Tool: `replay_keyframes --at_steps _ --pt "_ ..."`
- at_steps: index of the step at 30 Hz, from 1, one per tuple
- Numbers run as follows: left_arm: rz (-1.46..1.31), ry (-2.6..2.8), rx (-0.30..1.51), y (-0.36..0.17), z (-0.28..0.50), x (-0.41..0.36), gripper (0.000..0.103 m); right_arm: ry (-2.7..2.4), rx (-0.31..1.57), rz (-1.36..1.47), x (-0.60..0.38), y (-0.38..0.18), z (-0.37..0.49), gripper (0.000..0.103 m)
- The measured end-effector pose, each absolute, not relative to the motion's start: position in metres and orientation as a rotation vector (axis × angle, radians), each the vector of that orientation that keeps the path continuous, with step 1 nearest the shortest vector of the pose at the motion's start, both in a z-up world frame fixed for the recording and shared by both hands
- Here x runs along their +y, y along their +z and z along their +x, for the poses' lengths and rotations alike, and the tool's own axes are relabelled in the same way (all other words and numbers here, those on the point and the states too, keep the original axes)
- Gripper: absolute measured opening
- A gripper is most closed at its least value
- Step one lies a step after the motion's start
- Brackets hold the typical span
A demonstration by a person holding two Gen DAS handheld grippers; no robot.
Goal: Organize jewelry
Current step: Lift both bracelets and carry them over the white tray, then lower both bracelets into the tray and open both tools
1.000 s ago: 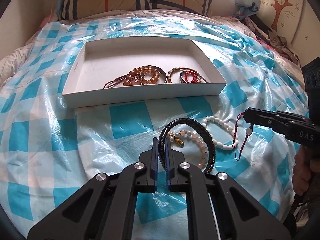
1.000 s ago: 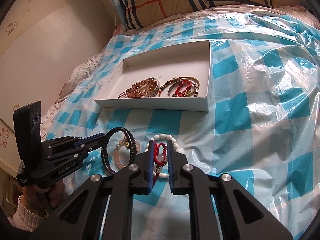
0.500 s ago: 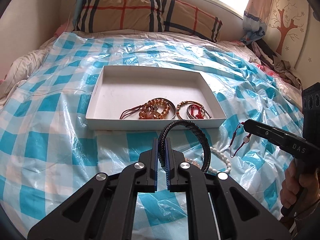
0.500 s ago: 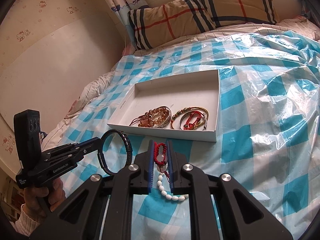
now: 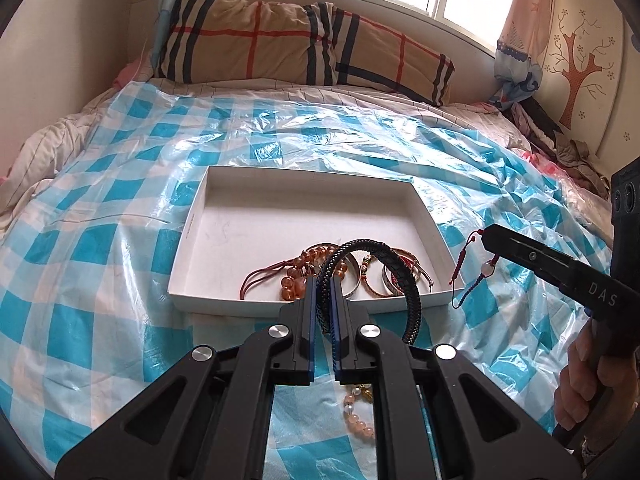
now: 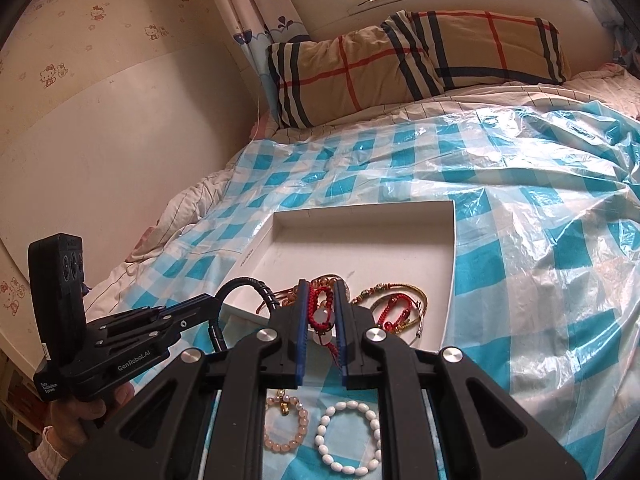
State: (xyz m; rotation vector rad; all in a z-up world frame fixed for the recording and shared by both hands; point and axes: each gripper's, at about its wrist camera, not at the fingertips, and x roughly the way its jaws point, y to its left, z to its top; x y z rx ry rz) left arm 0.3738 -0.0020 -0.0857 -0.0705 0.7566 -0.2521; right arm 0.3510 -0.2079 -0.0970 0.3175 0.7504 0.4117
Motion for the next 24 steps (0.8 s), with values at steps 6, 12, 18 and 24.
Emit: replay_keyframes --at_steps 6,12,18,24 --pt "-0.073 -0.243 0.746 -0.085 0.385 -0.003 0.006 0.415 0.736 0.305 -0.202 -0.098 0.365 0.013" --pt "-0.080 -0.234 0.738 -0.086 0.397 -0.004 0.006 0.413 0.728 0.303 -0.198 -0.102 0.375 0.013" --pt "-0.079 -0.234 0.719 -0.083 0.407 -0.007 0.006 0.411 0.722 0.304 -0.195 -0.104 0.387 0.013" --pt "-0.079 -0.237 0.718 -0.084 0.410 -0.010 0.006 0.414 0.723 0.309 -0.193 -0.106 0.389 0.013"
